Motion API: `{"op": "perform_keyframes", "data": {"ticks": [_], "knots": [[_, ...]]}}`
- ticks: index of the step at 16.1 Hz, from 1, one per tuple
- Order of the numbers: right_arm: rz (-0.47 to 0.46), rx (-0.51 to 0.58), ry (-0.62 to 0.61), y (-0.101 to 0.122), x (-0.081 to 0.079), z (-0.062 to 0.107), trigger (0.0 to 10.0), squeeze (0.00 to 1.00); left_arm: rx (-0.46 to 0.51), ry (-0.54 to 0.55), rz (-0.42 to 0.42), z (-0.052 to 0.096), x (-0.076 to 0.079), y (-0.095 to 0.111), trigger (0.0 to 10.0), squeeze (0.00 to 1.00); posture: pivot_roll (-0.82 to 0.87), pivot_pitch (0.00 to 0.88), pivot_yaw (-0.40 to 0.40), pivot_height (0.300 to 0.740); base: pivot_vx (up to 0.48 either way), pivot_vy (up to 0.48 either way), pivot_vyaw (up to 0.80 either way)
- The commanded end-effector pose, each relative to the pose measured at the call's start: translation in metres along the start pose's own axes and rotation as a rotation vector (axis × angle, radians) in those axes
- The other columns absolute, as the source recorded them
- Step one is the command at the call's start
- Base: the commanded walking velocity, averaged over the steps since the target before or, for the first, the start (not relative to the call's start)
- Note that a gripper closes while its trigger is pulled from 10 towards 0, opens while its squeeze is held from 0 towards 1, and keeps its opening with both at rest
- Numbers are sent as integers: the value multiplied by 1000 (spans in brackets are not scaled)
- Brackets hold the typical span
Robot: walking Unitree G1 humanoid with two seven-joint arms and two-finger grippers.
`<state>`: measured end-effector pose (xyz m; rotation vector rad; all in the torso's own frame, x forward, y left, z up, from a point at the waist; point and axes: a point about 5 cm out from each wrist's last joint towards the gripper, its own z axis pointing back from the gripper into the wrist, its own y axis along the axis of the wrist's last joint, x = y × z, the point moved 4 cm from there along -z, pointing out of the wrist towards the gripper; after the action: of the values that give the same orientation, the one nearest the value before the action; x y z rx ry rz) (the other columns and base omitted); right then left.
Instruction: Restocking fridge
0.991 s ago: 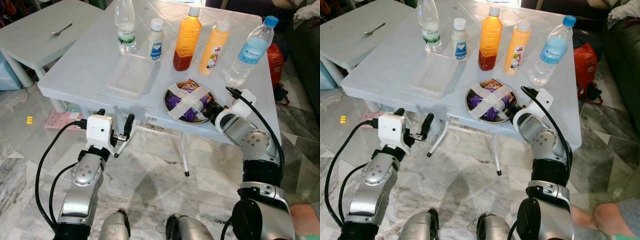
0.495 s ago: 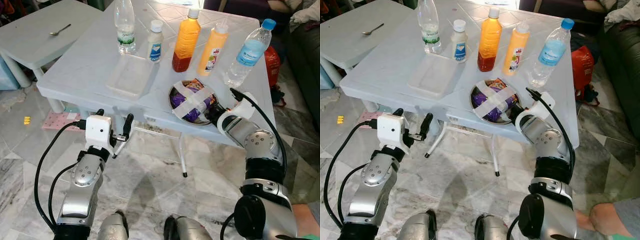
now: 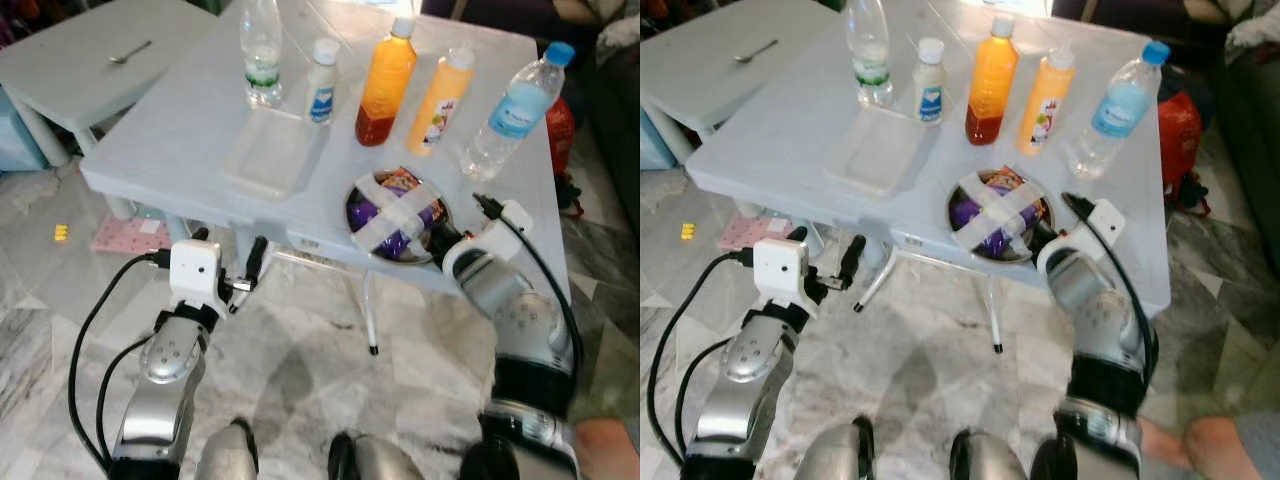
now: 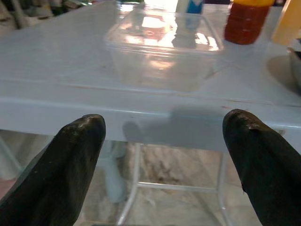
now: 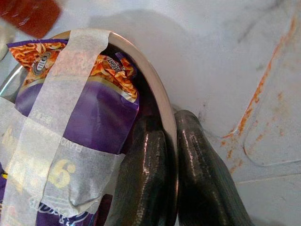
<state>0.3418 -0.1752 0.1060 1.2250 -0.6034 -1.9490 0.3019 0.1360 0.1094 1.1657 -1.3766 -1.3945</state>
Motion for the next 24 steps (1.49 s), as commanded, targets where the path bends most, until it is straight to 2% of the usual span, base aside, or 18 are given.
{"op": "perform_keyframes", "data": {"ticks": [1, 2, 3, 5, 6, 7, 8, 9, 11, 12, 13, 14, 15, 16, 18, 20, 22, 24], "knots": [[70, -153, -147, -48, 38, 3, 0, 0, -7, -8, 5, 1, 3, -4, 10000, 0, -7, 146, -38, 740, 0, 0, 0], [123, -137, -160, -48, 42, 6, 9961, 0, -10, -4, -1, 0, 2, -5, 10000, 0, -8, 129, -31, 740, 0, 0, 0], [164, -121, -171, -52, 48, 12, 10000, 0, -14, -2, -8, -1, 2, -7, 10000, 0, -8, 109, -28, 740, 0, 0, 0], [152, -90, -217, -55, 65, 19, 10000, 0, -21, 6, -16, -3, -2, -10, 10000, 0, -12, 69, -24, 740, 0, 0, 0], [142, -120, -297, -65, 87, 26, 10000, 0, -31, 25, -27, -4, -9, -16, 10000, 0, -13, 33, -23, 740, 0, 0, 0], [112, -132, -312, -71, 94, 30, 10000, 0, -35, 37, -37, -4, -14, -18, 10000, 0, -12, 28, -23, 740, 0, 0, 0], [110, -130, -295, -73, 94, 30, 10000, 0, -36, 37, -37, -4, -16, -19, 10000, 0, -11, 13, -22, 740, 0, 0, 0], [107, -115, -255, -71, 88, 28, 10000, 0, -34, 44, -41, -2, -20, -18, 10000, 0, -10, 8, -23, 740, 0, 0, 0], [294, -59, -176, -61, 66, 22, 10000, 0, -46, 68, -59, 0, -28, -19, 10000, 0, -8, 33, -20, 740, 0, 0, 0], [314, -44, -171, -60, 64, 22, 10000, 0, -47, 72, -62, 1, -29, -19, 10000, 0, -8, 33, -20, 740, 0, 0, 0], [260, -51, -110, -66, 55, 25, 10000, 0, -70, 118, -58, 5, -36, -24, 10000, 0, -10, 37, -11, 740, 0, 0, 0], [265, -49, -93, -67, 52, 26, 10000, 0, -76, 132, -56, 6, -38, -26, 10000, 0, -11, 37, -9, 740, 0, 0, 0], [247, -36, -17, -69, 36, 28, 10000, 0, -83, 116, -46, 6, -37, -29, 10000, 0, -7, 37, 3, 740, 0, 0, 0], [244, -19, 7, -68, 29, 29, 10000, 0, -79, 110, -56, 5, -37, -28, 10000, 0, -9, 39, 6, 740, 0, 0, 0], [299, 31, 79, -61, 8, 25, 10000, 0, -63, 127, -76, 0, -44, -22, 10000, 0, -8, 34, 2, 740, 0, 0, 0], [313, 52, 107, -53, 0, 21, 10000, 0, -55, 151, -79, -6, -50, -19, 10000, 0, -18, 29, 3, 740, 0, 0, 700], [313, 56, 135, -50, -7, 20, 10000, 0, -48, 106, -30, -11, -43, -19, 10000, 0, -29, 38, -11, 740, 0, 0, 800], [290, 16, 129, -61, -1, 20, 10000, 0, -62, 106, -36, -11, -37, -24, 10000, 0, -35, 35, -14, 740, 0, 0, 800]]}}
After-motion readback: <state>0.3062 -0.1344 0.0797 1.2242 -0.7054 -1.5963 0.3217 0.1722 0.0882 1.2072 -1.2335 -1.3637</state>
